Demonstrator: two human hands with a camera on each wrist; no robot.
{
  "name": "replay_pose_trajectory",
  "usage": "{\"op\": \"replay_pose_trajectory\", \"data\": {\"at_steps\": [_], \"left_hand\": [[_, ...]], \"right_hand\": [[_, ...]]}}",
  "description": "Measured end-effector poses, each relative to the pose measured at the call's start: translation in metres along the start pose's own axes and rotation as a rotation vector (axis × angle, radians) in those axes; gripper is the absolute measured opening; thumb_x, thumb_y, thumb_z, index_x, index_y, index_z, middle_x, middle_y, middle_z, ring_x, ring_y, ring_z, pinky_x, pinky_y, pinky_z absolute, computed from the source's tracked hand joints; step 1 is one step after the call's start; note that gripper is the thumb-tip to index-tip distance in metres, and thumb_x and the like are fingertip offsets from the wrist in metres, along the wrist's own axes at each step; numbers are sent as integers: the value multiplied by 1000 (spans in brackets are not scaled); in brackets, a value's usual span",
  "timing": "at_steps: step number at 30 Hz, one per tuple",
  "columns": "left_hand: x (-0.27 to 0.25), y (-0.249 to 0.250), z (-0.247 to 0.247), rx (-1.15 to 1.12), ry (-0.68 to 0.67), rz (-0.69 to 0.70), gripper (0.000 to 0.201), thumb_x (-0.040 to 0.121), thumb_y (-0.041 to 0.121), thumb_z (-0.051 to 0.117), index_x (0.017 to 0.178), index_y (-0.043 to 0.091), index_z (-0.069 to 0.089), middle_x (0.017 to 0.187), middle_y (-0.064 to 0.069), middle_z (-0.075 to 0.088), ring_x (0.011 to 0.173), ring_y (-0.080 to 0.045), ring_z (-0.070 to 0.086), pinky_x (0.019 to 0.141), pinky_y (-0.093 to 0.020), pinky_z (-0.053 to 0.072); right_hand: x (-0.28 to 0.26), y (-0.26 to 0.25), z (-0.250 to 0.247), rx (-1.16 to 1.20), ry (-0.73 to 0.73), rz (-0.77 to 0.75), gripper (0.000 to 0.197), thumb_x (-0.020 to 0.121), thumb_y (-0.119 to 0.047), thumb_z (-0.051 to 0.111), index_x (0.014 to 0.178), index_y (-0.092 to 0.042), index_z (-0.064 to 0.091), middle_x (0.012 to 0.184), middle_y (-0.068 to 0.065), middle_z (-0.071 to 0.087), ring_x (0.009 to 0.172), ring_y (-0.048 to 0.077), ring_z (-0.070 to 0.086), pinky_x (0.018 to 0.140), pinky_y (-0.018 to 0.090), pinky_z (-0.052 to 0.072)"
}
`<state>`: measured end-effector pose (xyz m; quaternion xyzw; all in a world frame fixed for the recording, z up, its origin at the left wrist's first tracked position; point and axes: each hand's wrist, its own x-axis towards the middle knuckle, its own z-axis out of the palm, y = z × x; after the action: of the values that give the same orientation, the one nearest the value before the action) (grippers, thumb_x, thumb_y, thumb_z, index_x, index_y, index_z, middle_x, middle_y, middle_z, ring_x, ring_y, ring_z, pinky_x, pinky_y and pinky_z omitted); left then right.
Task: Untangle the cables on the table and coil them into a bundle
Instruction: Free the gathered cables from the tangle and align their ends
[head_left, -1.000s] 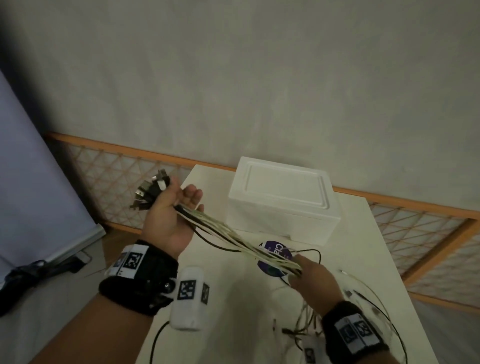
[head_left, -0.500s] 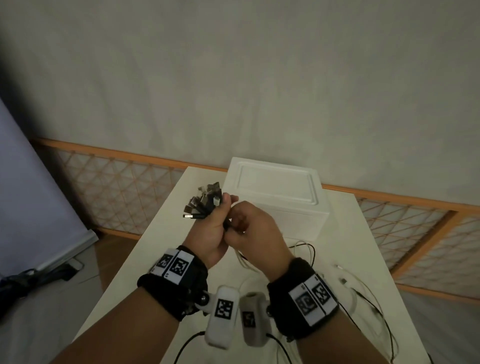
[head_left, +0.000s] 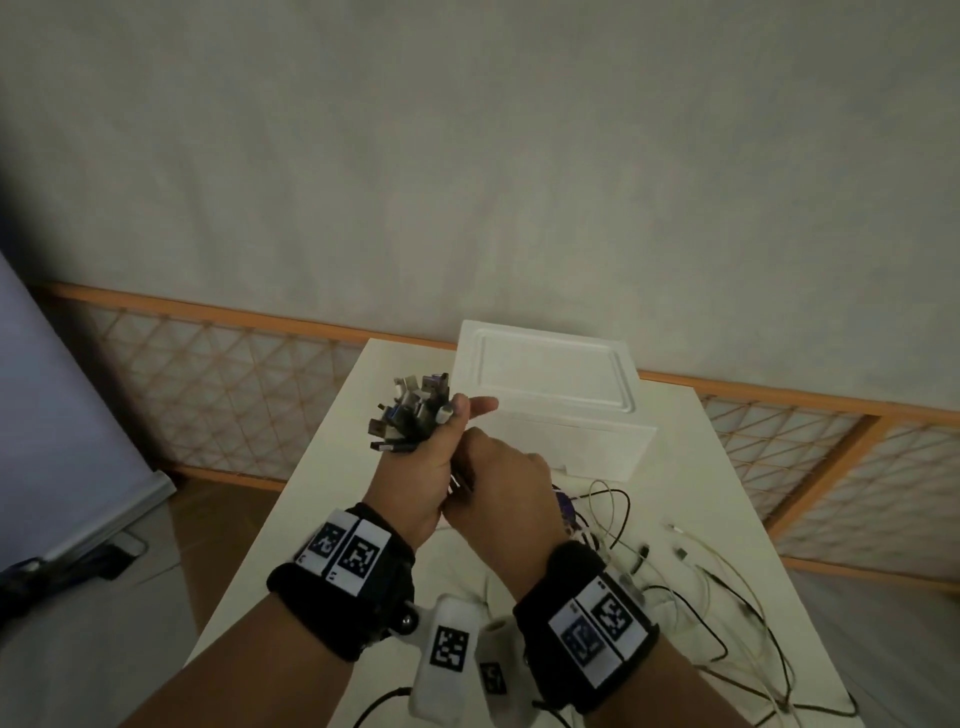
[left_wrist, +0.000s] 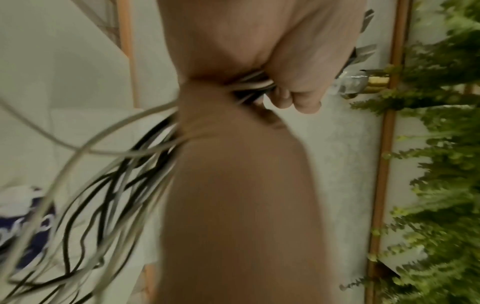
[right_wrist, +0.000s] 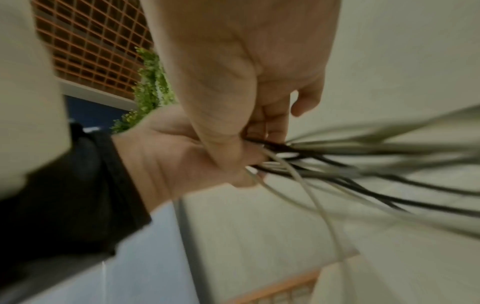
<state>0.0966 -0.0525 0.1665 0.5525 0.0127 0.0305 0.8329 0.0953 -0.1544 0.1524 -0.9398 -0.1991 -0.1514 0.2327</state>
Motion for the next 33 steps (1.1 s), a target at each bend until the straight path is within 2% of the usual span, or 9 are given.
{"op": "replay_pose_trajectory", "data": {"at_steps": [4,8,11,14,21,26,29,31,33], "left_hand": [[18,39,-17,-133,82,128,25,77,45,57,67,29,74,90,-1,73,112,-24,60,102,-39,40],[36,45,-42,-343,86,79,24,73,40,62,77,16,60,64,0,65,81,-21,69,88,-43,53],[40,32,-47,-415,157,3,26,75,39,66,67,18,53,49,4,45,51,-12,55,64,-33,57],[54,33,-56,-458,238,-47,40,90,40,61,57,24,46,44,8,28,38,-7,26,43,-19,36],[66,24,-64,-455,264,-68,44,93,37,58,52,25,48,46,8,21,37,-8,17,40,-19,21],[63,18,-58,-476,252,-86,51,93,37,56,45,24,46,44,8,21,35,-7,17,38,-19,19],[59,17,-42,-458,216,-95,52,94,38,56,49,24,34,43,8,20,35,-8,17,36,-18,21],[54,16,-23,-443,142,-94,50,94,37,55,52,23,31,42,7,21,34,-7,18,36,-18,22],[49,19,-6,-422,63,-84,45,93,36,54,56,22,33,41,7,22,33,-7,19,36,-19,22]], "right_hand": [[-24,50,19,-308,-235,258,20,87,-22,45,103,-29,56,95,-4,69,95,20,62,83,36,31],[-56,101,24,-328,-311,502,29,87,-39,47,115,-42,56,100,-5,67,105,18,58,81,33,35],[-65,121,19,-361,-227,436,28,86,-35,52,114,-41,56,99,-7,66,102,17,58,78,33,37],[-74,134,14,-353,-151,351,28,77,-32,68,103,-37,58,85,-8,67,88,19,63,75,37,41],[-107,169,17,-448,-326,481,55,86,-38,55,138,-43,37,104,-9,63,104,14,57,92,35,37],[-63,147,-14,-467,-686,503,45,78,-53,63,119,-44,49,123,-20,58,119,12,49,105,46,23],[-25,94,-41,-434,-401,274,33,82,-56,58,110,-38,59,109,-16,66,109,12,57,99,38,31],[-4,52,-40,-23,-136,128,22,92,-42,55,104,-27,66,100,-8,70,96,14,63,88,30,41],[10,24,-25,336,-154,115,26,98,-35,47,99,-15,65,91,2,70,87,20,63,81,31,45]]}}
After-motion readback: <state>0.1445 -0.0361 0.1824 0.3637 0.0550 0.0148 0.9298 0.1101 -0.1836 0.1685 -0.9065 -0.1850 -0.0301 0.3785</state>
